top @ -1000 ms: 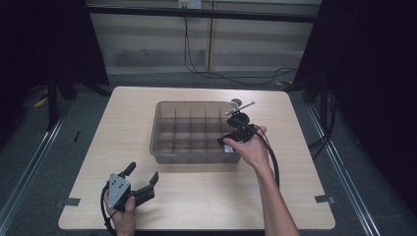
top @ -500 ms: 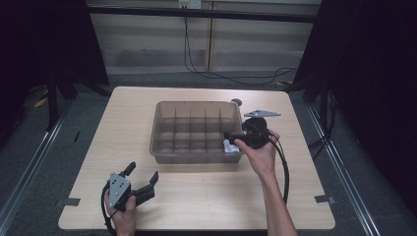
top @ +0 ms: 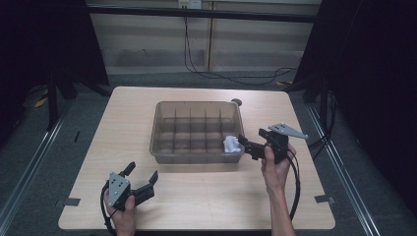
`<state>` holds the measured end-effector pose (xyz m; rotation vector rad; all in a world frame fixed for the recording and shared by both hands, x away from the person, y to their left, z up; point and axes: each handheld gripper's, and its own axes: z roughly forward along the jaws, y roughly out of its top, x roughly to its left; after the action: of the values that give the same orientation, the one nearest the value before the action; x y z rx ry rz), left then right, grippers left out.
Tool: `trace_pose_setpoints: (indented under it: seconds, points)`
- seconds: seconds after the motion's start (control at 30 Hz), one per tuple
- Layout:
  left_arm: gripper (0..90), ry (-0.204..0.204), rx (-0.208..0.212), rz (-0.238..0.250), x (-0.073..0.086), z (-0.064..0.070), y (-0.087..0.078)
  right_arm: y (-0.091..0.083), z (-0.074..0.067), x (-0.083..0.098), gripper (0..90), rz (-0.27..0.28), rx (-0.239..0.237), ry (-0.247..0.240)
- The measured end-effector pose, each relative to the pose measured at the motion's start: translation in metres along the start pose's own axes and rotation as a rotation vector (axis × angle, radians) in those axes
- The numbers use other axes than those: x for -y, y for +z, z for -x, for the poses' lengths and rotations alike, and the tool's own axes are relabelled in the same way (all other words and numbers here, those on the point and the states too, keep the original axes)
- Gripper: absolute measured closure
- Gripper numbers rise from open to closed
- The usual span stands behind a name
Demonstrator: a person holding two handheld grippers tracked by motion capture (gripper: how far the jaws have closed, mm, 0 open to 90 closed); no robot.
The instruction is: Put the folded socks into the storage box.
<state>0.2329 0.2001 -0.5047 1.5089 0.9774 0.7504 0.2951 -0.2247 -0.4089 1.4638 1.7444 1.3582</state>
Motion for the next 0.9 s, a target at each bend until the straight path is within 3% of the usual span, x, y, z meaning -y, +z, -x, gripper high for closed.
trace_pose_setpoints:
  seconds: [0.07,0.2,0.3,0.37,0.47,0.57,0.9]
  points:
    - [16.0,0.0,0.001,-0.001,0.0,0.0,0.0,-0.006,0.003,0.004,14.9,0.022,0.028,0.03]
    - [15.9,0.004,0.0,-0.003,0.0,0.0,0.0,-0.015,0.014,0.017,14.2,0.025,0.005,0.062]
    - [16.0,0.002,0.001,-0.001,0.0,0.0,0.0,-0.019,0.019,0.028,14.3,0.031,0.065,0.064]
    - [16.0,0.003,0.001,-0.002,0.0,0.0,0.0,-0.022,0.022,0.036,14.0,0.039,0.094,0.049]
    - [16.0,0.006,0.001,0.0,0.0,0.001,0.0,-0.026,0.023,0.047,14.1,0.041,0.171,-0.009]
    - [16.0,0.006,-0.002,0.0,0.0,0.001,0.0,-0.031,0.025,0.06,13.9,0.081,0.237,-0.038]
    - [16.0,0.009,0.0,-0.003,0.0,0.001,0.0,-0.039,0.038,0.102,13.8,0.194,0.289,-0.064]
